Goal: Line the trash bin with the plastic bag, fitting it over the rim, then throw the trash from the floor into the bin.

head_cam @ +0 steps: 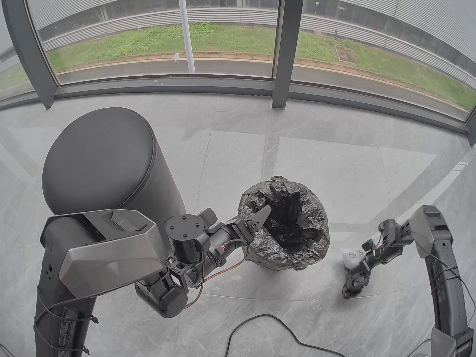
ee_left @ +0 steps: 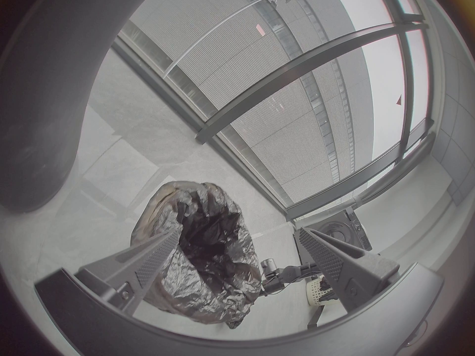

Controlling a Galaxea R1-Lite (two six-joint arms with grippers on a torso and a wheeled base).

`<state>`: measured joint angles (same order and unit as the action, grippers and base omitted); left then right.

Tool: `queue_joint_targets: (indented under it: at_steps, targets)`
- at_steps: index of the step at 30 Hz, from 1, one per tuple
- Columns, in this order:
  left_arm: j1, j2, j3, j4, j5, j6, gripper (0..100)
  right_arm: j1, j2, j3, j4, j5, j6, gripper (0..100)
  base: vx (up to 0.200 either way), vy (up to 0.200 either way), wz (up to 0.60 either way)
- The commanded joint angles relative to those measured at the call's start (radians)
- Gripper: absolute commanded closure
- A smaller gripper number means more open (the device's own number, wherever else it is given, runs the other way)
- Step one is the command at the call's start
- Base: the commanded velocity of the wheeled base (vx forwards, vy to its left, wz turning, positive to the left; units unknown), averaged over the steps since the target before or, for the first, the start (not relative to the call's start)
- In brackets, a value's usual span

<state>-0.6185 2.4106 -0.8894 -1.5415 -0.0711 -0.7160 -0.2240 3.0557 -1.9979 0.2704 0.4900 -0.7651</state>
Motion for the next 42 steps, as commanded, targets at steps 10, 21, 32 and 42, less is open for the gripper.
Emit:
queue_joint_targets:
  at_steps: [10, 21, 32, 42]
  targets:
    - [0.048, -0.16, 0.001, 0.0, 0.008, 0.059, 0, 0.247, -0.782, -0.002, -0.031, 0.024, 0.405, 100, 0.0, 0.0, 0.0]
    - [0.046, -0.186, 0.041, 0.0, 0.008, 0.059, 0, 0.565, -0.833, -0.002, 0.197, -0.133, 0.405, 100, 0.0, 0.0, 0.0]
    - [0.048, -0.185, 0.044, 0.0, 0.01, 0.059, 0, 0.575, -0.695, -0.002, 0.245, -0.134, 0.291, 100, 0.0, 0.0, 0.0]
    - [0.065, -0.18, 0.044, 0.0, 0.008, 0.059, 0, 0.572, -0.627, -0.002, 0.237, -0.134, 0.287, 0, 0.0, 0.0, 0.0]
